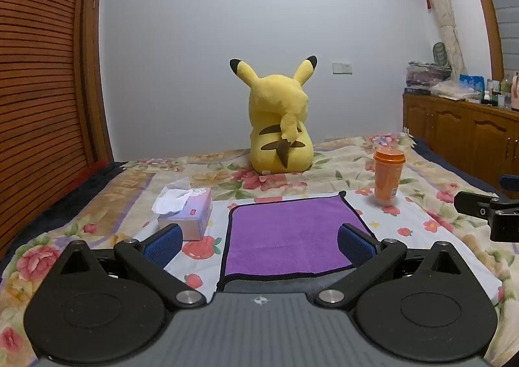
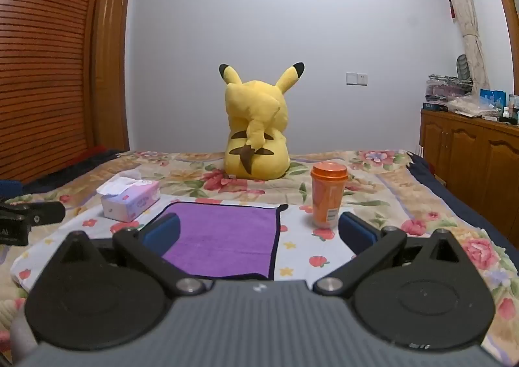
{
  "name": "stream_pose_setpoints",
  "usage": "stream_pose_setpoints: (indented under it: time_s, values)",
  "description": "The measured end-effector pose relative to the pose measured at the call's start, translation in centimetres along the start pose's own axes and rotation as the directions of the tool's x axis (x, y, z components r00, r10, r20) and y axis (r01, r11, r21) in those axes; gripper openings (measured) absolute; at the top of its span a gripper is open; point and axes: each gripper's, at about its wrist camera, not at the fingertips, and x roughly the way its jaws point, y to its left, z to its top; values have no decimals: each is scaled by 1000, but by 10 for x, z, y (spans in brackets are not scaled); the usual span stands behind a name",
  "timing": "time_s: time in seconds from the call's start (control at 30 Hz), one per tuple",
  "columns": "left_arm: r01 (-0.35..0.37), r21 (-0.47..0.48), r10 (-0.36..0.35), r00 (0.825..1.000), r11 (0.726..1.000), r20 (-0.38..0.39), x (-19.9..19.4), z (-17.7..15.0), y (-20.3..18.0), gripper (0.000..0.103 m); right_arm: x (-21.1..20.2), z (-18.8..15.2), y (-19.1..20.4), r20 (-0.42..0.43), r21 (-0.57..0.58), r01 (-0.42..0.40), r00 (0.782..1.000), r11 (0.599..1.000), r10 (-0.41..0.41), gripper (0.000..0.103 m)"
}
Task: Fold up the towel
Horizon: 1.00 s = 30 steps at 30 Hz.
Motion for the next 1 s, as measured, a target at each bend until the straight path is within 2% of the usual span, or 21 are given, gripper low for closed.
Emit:
stream_pose_setpoints:
  time_s: [1.0]
  values:
    - [-5, -7, 5, 1000, 1000, 8, -1, -1, 2, 103, 1, -1, -2, -7, 5, -7, 1000, 1000, 7, 103]
